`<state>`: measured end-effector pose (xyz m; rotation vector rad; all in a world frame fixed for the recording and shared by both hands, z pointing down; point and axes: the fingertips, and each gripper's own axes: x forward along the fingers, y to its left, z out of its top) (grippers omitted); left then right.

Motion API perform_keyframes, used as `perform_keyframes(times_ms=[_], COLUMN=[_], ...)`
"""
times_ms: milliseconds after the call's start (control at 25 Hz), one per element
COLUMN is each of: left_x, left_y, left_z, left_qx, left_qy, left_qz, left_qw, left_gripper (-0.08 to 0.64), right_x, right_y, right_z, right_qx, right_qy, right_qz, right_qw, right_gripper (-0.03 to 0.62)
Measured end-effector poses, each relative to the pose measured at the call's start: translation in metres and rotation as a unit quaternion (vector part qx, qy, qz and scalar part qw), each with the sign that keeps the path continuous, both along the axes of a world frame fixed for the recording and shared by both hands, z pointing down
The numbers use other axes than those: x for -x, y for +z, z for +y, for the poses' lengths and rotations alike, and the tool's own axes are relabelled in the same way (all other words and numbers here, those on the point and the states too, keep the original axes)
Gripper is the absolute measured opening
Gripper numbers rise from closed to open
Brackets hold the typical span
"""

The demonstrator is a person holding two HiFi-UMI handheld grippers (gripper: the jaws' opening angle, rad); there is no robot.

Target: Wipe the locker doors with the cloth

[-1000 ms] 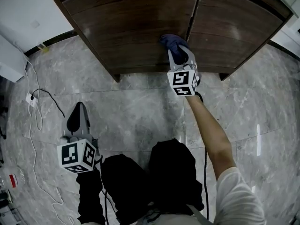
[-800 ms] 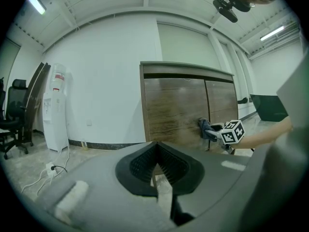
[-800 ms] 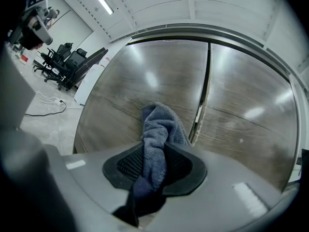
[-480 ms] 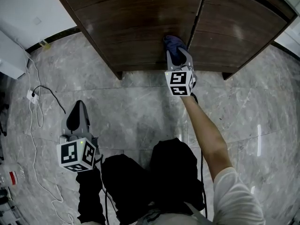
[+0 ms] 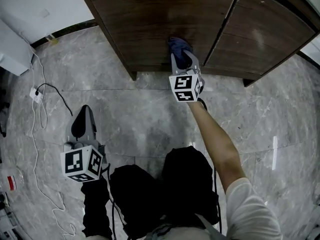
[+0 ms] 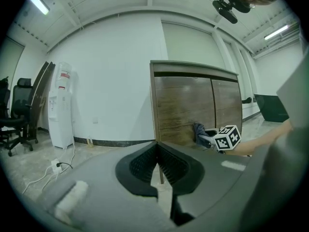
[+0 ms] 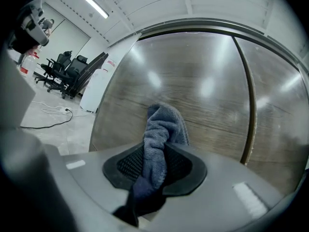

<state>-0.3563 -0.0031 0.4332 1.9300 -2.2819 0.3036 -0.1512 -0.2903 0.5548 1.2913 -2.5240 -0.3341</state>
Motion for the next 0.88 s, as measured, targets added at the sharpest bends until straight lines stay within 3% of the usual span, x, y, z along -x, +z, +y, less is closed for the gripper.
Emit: perform_keyframes(times_ms=[880], left_x=[0.060], left_y=[0.012], left_z=[0.045], left_qx=[0.004], left_qy=[-0.047], left_qz=[0.019], left_qw=[0.9987], left_gripper=[0.000], right_x=[0.159], right_y=[0.004], right_z=[0.048], right_qx=[-0.008], right_qy=[-0.106], right_qz=[0.042], right_qw=[0.993], right_gripper=[0.109])
